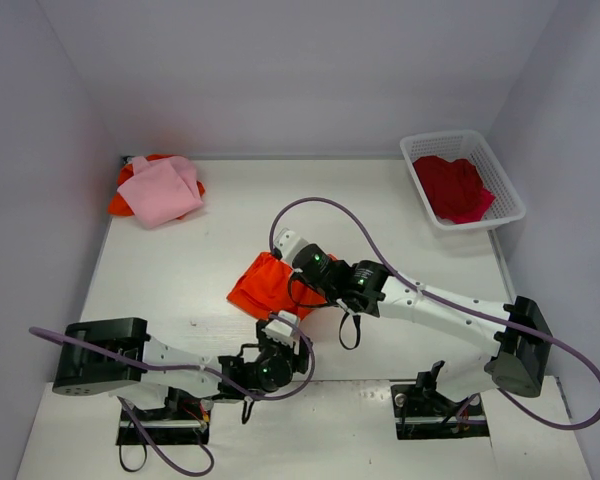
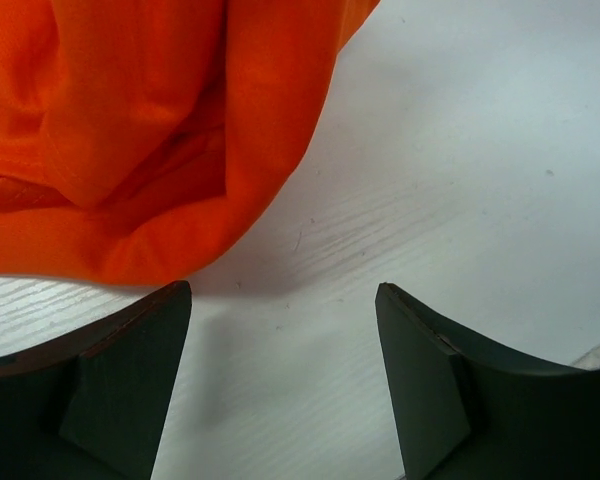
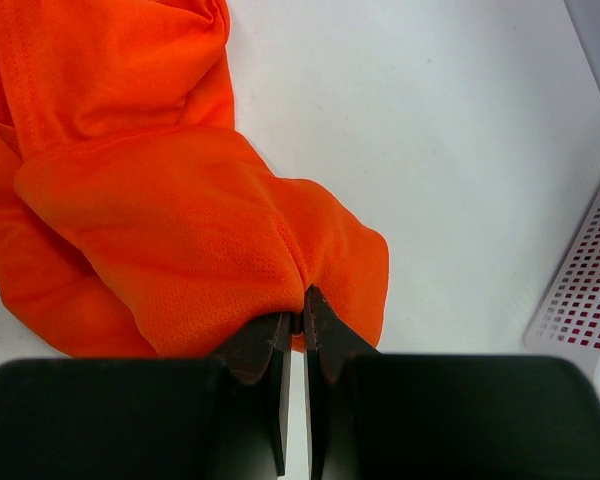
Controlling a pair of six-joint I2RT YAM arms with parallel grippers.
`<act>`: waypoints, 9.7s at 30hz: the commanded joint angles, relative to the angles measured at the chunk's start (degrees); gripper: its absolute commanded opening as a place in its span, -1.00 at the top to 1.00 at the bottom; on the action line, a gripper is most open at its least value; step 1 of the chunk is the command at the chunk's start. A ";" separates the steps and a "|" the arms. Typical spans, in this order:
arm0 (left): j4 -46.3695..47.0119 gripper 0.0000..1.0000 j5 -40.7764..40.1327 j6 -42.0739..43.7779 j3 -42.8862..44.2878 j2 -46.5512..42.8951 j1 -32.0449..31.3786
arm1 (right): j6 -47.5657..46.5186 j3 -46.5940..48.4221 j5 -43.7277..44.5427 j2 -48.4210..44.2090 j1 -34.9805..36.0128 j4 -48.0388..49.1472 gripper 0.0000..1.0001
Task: Fold and stack the t-shirts
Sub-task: Fold the long partially folded tshirt into a neat square
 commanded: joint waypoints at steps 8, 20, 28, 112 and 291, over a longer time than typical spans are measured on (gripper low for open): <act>10.99 0.09 -3.89 2.33 -0.34 4.99 -0.24 | -0.11 2.14 1.12 -2.00 -0.31 1.65 1.00; 14.09 0.97 -9.42 3.74 1.58 11.41 -2.61 | -0.02 0.65 1.38 -2.79 -0.31 1.56 1.00; 7.15 0.16 -16.01 2.25 2.74 9.13 -4.99 | -0.11 0.65 1.56 -3.15 -0.49 1.56 1.00; 36.93 1.00 -17.16 31.42 15.22 33.47 -4.29 | 2.44 8.64 -5.29 7.22 1.89 1.64 1.00; 37.81 1.00 -24.63 38.19 5.99 14.84 -3.76 | 6.75 9.70 -7.49 25.68 6.28 22.21 -1.00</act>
